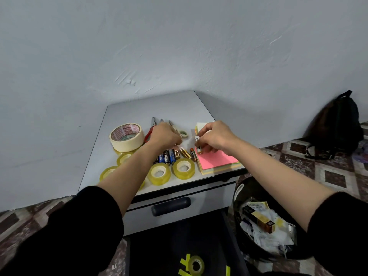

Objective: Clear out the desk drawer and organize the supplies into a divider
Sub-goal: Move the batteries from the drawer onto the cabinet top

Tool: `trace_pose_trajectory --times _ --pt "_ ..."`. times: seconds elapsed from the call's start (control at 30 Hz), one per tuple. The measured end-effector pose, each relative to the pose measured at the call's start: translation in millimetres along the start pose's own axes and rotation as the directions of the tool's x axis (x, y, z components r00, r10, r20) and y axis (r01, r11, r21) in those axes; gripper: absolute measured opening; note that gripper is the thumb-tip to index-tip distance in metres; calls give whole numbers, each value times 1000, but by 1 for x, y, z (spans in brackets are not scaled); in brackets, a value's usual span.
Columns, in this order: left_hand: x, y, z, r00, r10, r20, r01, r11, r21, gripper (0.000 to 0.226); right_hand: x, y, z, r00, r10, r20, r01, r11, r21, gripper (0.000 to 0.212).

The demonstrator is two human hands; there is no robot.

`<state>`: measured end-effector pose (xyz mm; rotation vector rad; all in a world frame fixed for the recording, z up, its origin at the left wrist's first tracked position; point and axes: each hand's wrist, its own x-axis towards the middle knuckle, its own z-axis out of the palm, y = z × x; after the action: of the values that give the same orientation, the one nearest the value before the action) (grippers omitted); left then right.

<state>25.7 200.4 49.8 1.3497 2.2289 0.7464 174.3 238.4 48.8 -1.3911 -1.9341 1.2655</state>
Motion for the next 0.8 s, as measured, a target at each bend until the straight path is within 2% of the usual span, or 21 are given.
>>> trace_pose_trajectory --times 0.13,0.2,0.43,0.57,0.63,0.8 --pt "-7 -14 -12 999 -19 -38 14 992 -121 13 6 -17 10 997 -77 -14 74 985 -155 15" --pt "-10 -23 -16 999 -35 -30 29 983 -180 15 13 -23 17 994 -104 -36 90 955 -282 20" --pt "-18 -39 -24 1000 -22 -22 16 974 -225 7 16 -32 37 994 -104 30 102 818 -566 24" --pt "-21 -41 -26 1000 -9 -17 5 972 -233 8 13 -38 39 993 -116 36 111 754 -647 3" --pt "-23 -41 -26 1000 -9 -12 5 969 -247 8 12 -39 38 994 -106 39 105 743 -661 11" --pt "-27 -41 -25 1000 -1 11 4 965 -261 9 5 -37 39 992 -120 37 112 712 -693 3"
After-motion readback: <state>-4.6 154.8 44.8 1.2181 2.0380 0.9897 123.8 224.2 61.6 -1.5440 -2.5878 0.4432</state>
